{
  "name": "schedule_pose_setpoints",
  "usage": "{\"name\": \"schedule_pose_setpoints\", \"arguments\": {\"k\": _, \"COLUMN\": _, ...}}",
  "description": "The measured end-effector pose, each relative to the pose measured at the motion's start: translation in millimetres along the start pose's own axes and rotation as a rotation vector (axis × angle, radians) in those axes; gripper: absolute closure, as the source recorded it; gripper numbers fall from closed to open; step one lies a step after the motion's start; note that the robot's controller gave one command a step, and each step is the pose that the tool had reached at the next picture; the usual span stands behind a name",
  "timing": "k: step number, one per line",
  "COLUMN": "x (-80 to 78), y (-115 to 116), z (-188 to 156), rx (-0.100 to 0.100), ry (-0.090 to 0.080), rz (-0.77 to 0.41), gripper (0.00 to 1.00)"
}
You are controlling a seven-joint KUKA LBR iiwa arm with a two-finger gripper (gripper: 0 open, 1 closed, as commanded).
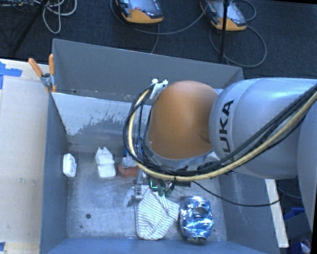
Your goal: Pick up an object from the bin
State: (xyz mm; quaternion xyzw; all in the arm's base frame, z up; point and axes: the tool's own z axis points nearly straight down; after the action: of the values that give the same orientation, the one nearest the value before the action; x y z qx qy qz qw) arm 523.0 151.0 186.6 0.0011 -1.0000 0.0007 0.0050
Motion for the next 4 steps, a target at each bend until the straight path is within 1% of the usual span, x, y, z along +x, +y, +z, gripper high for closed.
{"name": "schedule_pose_setpoints", "arguments": {"k": 1, "x": -1.8, "y": -0.7, "z": -4.0, "rx": -0.001, "ry": -0.008, "rz": 0.003, "gripper": 0.0}}
{"name": "schedule_pose_setpoints", "arguments": {"k": 2, "x": -12.4, "y": -12.7, "z": 36.2, "rx": -0.004, "ry": -0.016, "rz": -0.007, "gripper": 0.0}}
{"name": "schedule_pose_setpoints", "arguments": {"k": 3, "x": -69.1, "y": -8.9, "z": 87.6, "rx": -0.003, "ry": -0.015, "rz": 0.067, "gripper": 0.0}}
{"name": "schedule_pose_setpoints", "arguments": {"k": 4, "x": -103.7, "y": -9.3, "z": 107.9, "rx": -0.003, "ry": -0.006, "rz": 0.131, "gripper": 0.0}}
